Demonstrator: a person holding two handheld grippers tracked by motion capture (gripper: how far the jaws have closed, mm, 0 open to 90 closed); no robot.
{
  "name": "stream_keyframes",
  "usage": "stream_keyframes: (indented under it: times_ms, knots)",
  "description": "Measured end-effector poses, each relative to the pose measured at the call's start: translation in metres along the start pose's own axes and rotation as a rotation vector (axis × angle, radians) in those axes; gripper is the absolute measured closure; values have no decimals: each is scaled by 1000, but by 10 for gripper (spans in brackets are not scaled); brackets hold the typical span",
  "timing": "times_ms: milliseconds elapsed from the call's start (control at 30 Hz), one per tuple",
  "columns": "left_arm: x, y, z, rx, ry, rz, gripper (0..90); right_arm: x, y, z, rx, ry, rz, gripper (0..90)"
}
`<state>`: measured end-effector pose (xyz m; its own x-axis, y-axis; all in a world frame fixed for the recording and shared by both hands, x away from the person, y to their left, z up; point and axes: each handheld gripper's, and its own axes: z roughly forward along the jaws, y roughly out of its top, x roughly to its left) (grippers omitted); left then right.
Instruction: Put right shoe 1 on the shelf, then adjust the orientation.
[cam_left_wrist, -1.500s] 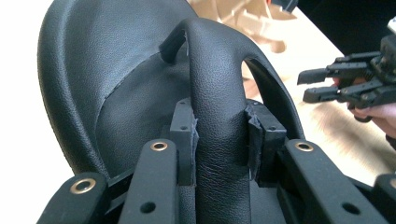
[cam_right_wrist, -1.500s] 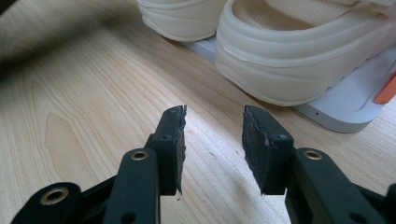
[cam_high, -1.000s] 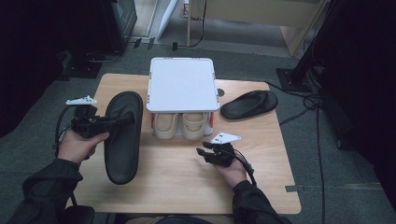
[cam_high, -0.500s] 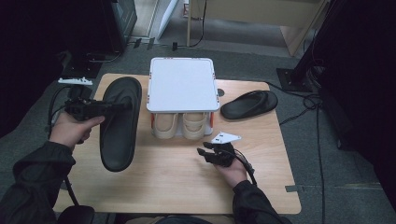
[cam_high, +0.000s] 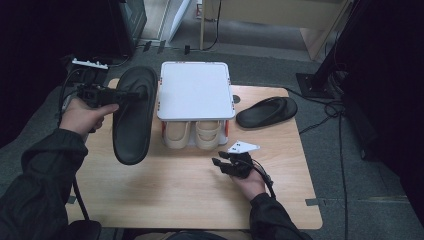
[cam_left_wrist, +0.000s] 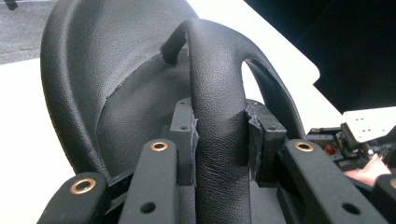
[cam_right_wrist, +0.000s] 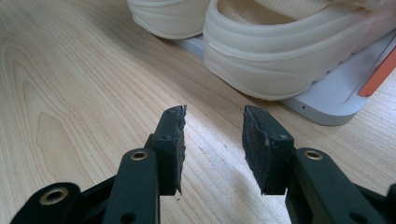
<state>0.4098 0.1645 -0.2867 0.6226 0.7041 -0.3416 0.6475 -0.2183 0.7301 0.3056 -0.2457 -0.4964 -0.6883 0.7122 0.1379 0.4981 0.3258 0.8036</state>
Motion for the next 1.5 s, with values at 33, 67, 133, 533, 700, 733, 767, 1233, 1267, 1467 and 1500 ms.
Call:
stream_keyframes:
  times_ms: [33, 67, 133, 533, 700, 733, 767, 1233, 1267, 1467, 1500]
  knots:
    - [0, 3, 1, 2, 4, 0, 680, 0, 0, 0, -1, 0, -1, 593]
    - [0, 6, 2, -1, 6, 2, 680, 0, 0, 0, -1, 0, -1, 594]
    - [0, 9, 3, -1, 5, 3, 680, 0, 0, 0, -1, 0, -1, 593]
    - [4, 39, 20, 4, 7, -13, 680, -1, 0, -1, -5, 1, 1, 593]
    - [4, 57, 32, -3, 12, -19, 680, 0, 0, -1, 1, 3, 0, 592]
    - [4, 64, 38, 6, 21, -12, 680, 0, 0, -1, 0, 3, 1, 592]
    - [4, 64, 38, 6, 21, -12, 680, 0, 0, -1, 0, 3, 1, 592]
    - [11, 93, 83, 37, 30, -77, 680, -1, -2, -6, -11, -12, -3, 592]
    - [12, 94, 87, 38, 31, -83, 680, -1, -3, -7, -12, -12, 1, 593]
    - [14, 97, 106, 42, 22, -110, 680, -1, -3, -8, -18, -15, 0, 592]
    - [14, 98, 111, 47, 22, -114, 679, -1, -3, -9, -16, -16, 0, 593]
